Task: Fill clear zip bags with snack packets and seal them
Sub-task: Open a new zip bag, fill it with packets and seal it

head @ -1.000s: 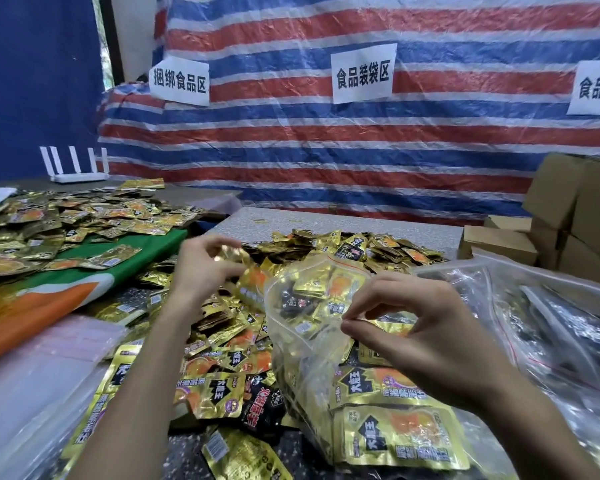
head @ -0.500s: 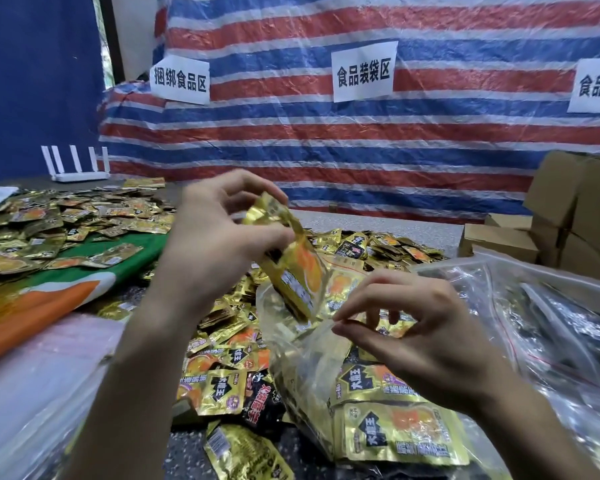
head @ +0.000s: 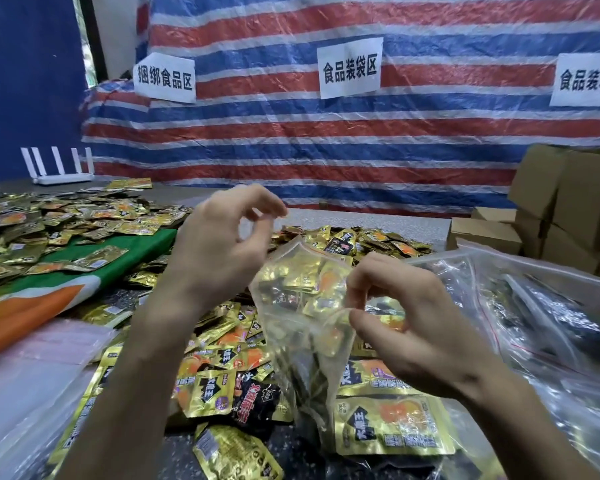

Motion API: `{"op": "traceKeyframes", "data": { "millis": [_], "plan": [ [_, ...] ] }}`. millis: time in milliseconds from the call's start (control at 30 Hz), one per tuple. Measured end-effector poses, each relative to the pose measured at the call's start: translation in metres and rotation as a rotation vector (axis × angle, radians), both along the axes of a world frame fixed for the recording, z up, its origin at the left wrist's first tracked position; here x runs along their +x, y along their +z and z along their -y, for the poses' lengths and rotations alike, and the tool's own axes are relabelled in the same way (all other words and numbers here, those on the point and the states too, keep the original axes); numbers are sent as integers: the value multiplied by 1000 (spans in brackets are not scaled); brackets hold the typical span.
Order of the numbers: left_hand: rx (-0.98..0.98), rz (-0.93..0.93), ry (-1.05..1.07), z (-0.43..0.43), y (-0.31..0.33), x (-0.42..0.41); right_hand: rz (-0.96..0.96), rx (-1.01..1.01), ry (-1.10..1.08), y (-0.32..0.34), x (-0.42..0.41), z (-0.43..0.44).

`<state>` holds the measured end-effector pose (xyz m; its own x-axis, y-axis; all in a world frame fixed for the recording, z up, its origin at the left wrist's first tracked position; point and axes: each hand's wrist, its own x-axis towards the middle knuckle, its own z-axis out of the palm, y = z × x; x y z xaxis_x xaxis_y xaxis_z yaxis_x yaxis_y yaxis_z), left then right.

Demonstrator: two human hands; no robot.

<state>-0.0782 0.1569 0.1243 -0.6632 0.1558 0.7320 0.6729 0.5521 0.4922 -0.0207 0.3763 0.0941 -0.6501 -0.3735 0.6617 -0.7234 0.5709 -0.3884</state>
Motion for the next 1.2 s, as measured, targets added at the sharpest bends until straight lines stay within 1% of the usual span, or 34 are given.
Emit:
{"op": "traceKeyframes", "data": {
  "millis": [33,133,233,300,400,533,733,833,1000,1133,1200],
  "plan": [
    [9,58,-74,5,-3,-8,15,18,10,0,0,-2],
    [21,368,-306,8,-22,-32,53,91,15,0,1,-3],
    [56,535,-540,6,-40,-47,61,123,-5,-3,0,-3],
    [90,605,-679,6,-47,-53,100,143,-21,-4,0,-2],
    [117,628,-719,5,-49,-55,113,188,-16,-4,1,-1],
    [251,682,-828,14,-51,-58,112,137,1,-1,5,-1],
    [301,687,-924,21,-49,-56,137,162,6,-1,6,-3],
    [355,647,-900,21,-47,-53,150,165,20,1,6,-4],
    [417,526,-840,23,-41,-50,152,147,75,8,8,-13],
    [414,451,-750,29,-31,-45,72,23,44,13,7,-18],
    [423,416,-688,32,-26,-41,86,-67,47,14,5,-23]
  ]
}}
